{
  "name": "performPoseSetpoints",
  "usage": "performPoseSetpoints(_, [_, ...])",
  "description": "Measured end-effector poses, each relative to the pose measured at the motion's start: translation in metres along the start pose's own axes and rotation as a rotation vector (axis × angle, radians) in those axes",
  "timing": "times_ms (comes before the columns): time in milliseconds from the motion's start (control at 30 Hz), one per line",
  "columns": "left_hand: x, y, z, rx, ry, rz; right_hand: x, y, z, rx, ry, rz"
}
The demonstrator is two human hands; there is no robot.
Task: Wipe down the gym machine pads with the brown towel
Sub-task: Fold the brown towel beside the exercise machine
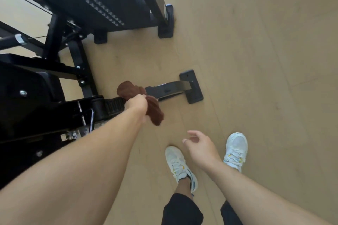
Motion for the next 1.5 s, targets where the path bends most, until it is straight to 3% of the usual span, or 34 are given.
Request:
performPoseSetpoints(133, [-0.136, -0.036, -0.002, -0.278, 0.022, -0.34, -0.037, 0.063, -0.027, 0.368, -0.129, 0.159])
performPoseSetpoints(267, [-0.262, -0.029, -0.014, -0.19, 0.081, -0.724, -0.107, 0.12, -0.046, 0.97, -0.257, -0.114])
performPoseSetpoints(333, [-0.311, -0.016, -0.027, -0.053, 0.098, -0.794, -0.146, 0.147, -0.06, 1.059, -0.178, -0.157])
performPoseSetpoints(433, [-0.354, 0.007, -0.048, 0.138, -0.04, -0.715, -0.198, 0.172, -0.095, 0.805, -0.003, -0.016])
performPoseSetpoints(500, [-0.372, 0.03, -0.054, 0.219, -0.173, -0.563, -0.231, 0.171, -0.117, 0.554, 0.115, 0.023])
performPoseSetpoints(600, [-0.393, 0.072, -0.057, -0.041, -0.28, -0.394, -0.281, 0.138, -0.136, 0.154, 0.373, -0.12])
performPoseSetpoints(700, [-0.412, 0.117, -0.057, -0.367, -0.314, -0.375, -0.317, 0.096, -0.138, -0.157, 0.565, -0.16])
performPoseSetpoints(833, [-0.419, 0.181, -0.086, -0.448, -0.312, -0.152, -0.365, 0.033, -0.148, -0.164, 0.718, -0.29])
performPoseSetpoints(967, [-0.443, 0.244, -0.114, -0.608, -0.34, -0.033, -0.399, -0.031, -0.144, -0.25, 0.825, -0.326])
performPoseSetpoints(1233, [-0.417, 0.373, -0.23, -0.841, -0.333, 0.115, -0.454, -0.184, -0.081, -0.336, 0.816, -0.428])
performPoseSetpoints(1300, [-0.405, 0.404, -0.262, -0.826, -0.355, 0.108, -0.461, -0.221, -0.061, -0.434, 0.949, -0.282])
performPoseSetpoints(1367, [-0.4, 0.435, -0.287, -0.815, -0.38, 0.11, -0.471, -0.255, -0.045, -0.657, 1.227, -0.095])
performPoseSetpoints(1433, [-0.393, 0.462, -0.307, -0.839, -0.419, 0.106, -0.482, -0.289, -0.027, -0.715, 1.379, -0.076])
performPoseSetpoints(1500, [-0.392, 0.486, -0.319, -0.878, -0.446, 0.085, -0.493, -0.316, -0.015, -0.645, 1.343, -0.106])
Point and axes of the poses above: each hand's wrist, its own x-axis towards the middle knuckle, its own y-axis out of the back of the hand, z = x × y, the point moved 3 cm from there along x, towards the middle knuckle
